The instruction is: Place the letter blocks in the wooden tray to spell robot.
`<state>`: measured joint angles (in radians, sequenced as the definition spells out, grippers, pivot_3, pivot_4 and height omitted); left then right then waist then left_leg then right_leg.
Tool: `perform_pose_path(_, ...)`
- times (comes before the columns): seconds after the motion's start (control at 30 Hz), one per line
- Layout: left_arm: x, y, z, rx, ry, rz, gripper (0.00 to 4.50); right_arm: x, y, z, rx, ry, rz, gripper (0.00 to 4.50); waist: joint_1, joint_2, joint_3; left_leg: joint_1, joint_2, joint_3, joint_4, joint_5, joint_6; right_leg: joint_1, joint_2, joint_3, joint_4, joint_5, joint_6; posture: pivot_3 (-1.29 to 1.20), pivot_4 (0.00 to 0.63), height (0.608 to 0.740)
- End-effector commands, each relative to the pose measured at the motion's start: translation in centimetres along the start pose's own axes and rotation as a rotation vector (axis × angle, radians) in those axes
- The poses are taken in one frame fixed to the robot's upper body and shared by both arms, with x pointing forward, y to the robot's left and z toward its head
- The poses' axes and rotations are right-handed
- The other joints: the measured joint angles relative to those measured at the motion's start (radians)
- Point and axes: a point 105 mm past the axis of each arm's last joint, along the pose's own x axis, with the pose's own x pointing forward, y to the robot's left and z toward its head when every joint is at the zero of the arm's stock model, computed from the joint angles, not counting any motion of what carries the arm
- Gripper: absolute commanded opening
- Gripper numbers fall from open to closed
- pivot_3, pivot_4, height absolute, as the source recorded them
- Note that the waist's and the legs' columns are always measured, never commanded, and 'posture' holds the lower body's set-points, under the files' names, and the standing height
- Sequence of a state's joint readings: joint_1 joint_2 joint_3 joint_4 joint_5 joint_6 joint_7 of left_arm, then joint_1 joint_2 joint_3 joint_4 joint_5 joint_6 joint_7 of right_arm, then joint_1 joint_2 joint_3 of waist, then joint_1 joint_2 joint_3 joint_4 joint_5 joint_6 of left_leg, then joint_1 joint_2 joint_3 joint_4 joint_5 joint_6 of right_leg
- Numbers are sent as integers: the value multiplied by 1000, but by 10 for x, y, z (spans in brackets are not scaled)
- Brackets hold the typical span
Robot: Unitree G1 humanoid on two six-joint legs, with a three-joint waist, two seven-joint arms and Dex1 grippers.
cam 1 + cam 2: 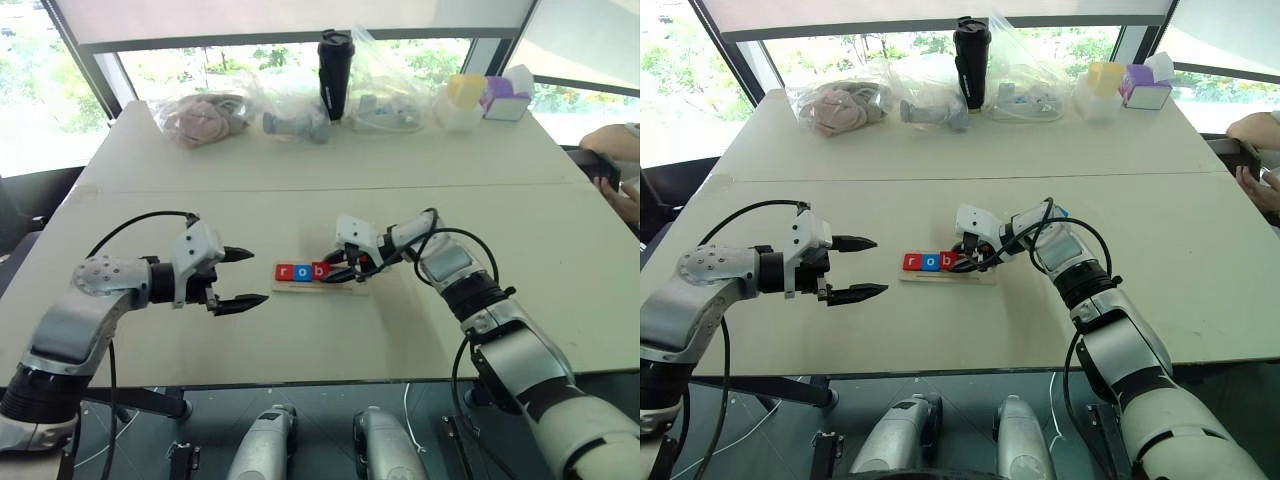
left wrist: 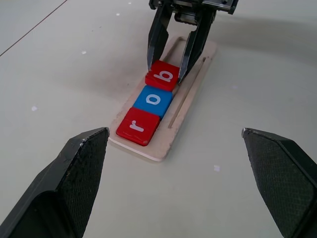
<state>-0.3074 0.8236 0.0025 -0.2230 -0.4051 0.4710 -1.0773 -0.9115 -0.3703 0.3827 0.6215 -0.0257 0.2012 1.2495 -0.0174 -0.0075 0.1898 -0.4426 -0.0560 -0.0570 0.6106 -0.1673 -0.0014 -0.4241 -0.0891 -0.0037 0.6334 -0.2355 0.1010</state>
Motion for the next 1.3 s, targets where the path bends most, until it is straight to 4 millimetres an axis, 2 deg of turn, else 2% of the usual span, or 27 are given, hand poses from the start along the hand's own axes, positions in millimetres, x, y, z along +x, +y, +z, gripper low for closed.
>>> perform_pose_path(0.03, -1, 2, 5, 30, -12, 2, 4500, -9, -2, 13, -41, -26, -6, 1145, 0, 0, 0, 0, 0, 0, 0, 0, 0, 0, 0, 0, 0, 0, 0, 0, 150, 740)
perform_pose_path(0.57, 3, 3, 1, 41, -8, -5, 4500, -10, 3, 14, -27, -35, -14, 1145, 1, 0, 0, 0, 0, 0, 0, 0, 0, 0, 0, 0, 0, 0, 0, 0, 150, 740)
perform_pose_path(0.77, 4, 3, 1, 39, -7, -4, 4500, -10, 1, 14, -26, -36, -25, 4055, 1, 0, 0, 0, 0, 0, 0, 0, 0, 0, 0, 0, 0, 0, 0, 0, 150, 740)
perform_pose_path(0.9, 4, 3, 0, 41, -5, -2, 4500, -12, -1, 20, -39, -56, -49, 4055, 1, 0, 0, 0, 0, 0, 0, 0, 0, 0, 0, 0, 0, 0, 0, 0, 150, 740)
perform_pose_path(1.0, 3, 3, 0, 42, -3, 1, 4500, -21, -11, 26, -47, -79, -111, 4055, 2, 0, 0, 0, 0, 0, 0, 0, 0, 0, 0, 0, 0, 0, 0, 0, 150, 740)
perform_pose_path(1.2, 2, 0, 7, 36, -28, -3, 4500, -61, -36, 29, -60, -141, -372, 4055, 5, 0, 0, 0, 0, 0, 0, -1, -1, 0, -1, 0, 0, 0, 0, 0, 150, 740)
perform_pose_path(1.3, 3, -3, 18, 19, -79, -12, 4500, -88, -51, 29, 24, -201, -544, 4055, 4, 0, 0, 0, 0, 0, 0, -1, -1, 0, -1, 0, 0, 0, -1, 0, 150, 740)
